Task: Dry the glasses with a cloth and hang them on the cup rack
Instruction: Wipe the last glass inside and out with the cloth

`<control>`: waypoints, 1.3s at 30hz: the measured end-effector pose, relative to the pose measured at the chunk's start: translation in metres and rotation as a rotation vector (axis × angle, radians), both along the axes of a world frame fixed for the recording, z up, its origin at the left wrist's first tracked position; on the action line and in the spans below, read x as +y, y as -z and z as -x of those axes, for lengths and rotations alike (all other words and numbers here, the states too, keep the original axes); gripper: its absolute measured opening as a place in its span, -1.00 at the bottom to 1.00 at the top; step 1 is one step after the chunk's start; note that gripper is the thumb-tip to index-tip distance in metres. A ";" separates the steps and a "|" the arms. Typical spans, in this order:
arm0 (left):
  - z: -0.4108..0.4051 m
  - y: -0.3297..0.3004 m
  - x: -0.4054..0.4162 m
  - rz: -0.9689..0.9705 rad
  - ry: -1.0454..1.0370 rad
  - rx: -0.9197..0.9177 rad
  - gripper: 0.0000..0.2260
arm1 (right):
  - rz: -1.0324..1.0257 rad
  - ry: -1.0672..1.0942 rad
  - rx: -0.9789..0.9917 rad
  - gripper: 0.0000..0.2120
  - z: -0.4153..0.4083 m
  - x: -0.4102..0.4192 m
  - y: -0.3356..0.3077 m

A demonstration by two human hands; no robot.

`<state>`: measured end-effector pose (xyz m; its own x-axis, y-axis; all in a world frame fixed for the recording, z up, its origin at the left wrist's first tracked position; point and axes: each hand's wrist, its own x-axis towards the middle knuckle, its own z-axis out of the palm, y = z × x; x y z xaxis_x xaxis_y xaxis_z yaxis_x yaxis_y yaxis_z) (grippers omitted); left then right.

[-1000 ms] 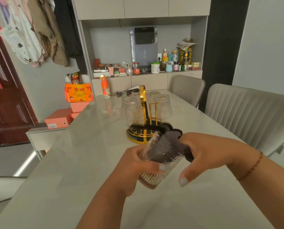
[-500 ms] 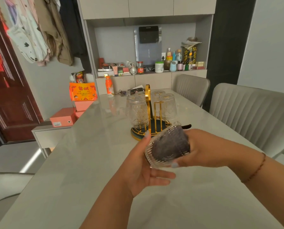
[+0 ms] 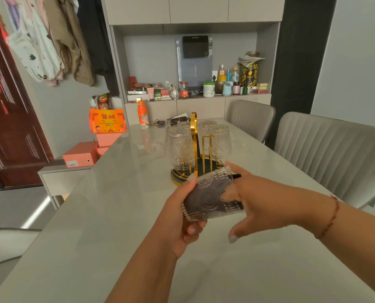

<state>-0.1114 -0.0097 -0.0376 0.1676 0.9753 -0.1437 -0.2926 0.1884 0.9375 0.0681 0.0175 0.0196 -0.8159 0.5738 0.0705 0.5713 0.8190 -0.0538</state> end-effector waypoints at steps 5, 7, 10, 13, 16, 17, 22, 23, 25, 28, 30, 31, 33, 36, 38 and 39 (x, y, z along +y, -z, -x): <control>0.000 0.002 0.000 -0.149 -0.089 0.095 -0.49 | 0.458 0.011 0.280 -0.68 0.003 0.001 -0.001; 0.001 0.003 -0.001 -0.261 -0.102 0.192 -0.51 | 0.698 -0.019 0.423 -0.66 -0.001 0.005 0.000; 0.004 0.004 0.001 -0.498 -0.109 0.330 -0.54 | 1.129 -0.158 0.679 -0.38 -0.006 0.011 0.011; 0.012 0.005 0.006 -0.620 -0.014 0.463 -0.48 | 1.168 -0.087 0.816 -0.24 -0.008 0.011 0.029; 0.018 0.006 0.008 -0.533 0.066 0.482 -0.38 | 0.784 -0.012 0.730 -0.36 -0.006 0.000 0.038; 0.019 0.006 0.007 -0.470 0.053 0.464 -0.38 | 0.607 -0.021 0.641 -0.43 -0.003 -0.003 0.040; 0.021 0.003 0.006 -0.070 -0.029 0.517 -0.25 | -0.251 0.017 0.147 -0.22 0.012 -0.006 0.069; 0.020 0.004 0.007 -0.043 -0.040 0.506 -0.33 | -0.274 0.028 0.110 -0.20 0.015 -0.005 0.074; 0.016 0.003 0.011 -0.054 -0.095 0.459 -0.51 | -0.205 0.032 0.146 -0.16 0.019 -0.005 0.079; 0.013 0.006 0.017 -0.191 -0.134 0.469 -0.63 | 0.172 -0.026 0.391 -0.15 0.017 -0.003 0.082; 0.012 0.009 0.018 -0.327 -0.154 0.500 -0.70 | 0.582 -0.057 0.668 -0.23 0.014 -0.003 0.074; 0.012 0.011 0.019 -0.405 -0.161 0.510 -0.71 | 0.835 -0.085 0.802 -0.25 0.012 -0.004 0.072; 0.012 0.012 0.017 -0.535 -0.144 0.504 -0.68 | 1.197 -0.211 0.996 -0.16 0.012 -0.006 0.071; 0.013 0.010 0.013 -0.601 -0.066 0.491 -0.58 | 1.034 -0.106 1.033 -0.40 0.010 -0.010 0.069; 0.016 0.011 0.014 -0.529 -0.009 0.496 -0.52 | 0.618 0.004 0.881 -0.44 0.006 -0.011 0.068; 0.019 0.013 0.015 -0.466 -0.014 0.495 -0.54 | 0.360 0.024 0.724 -0.39 0.003 -0.010 0.071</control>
<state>-0.1306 0.0054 -0.0502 0.1777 0.9554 0.2359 0.1924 -0.2688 0.9438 0.0647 0.0074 -0.0512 -0.6259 0.6787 0.3842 0.3112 0.6691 -0.6749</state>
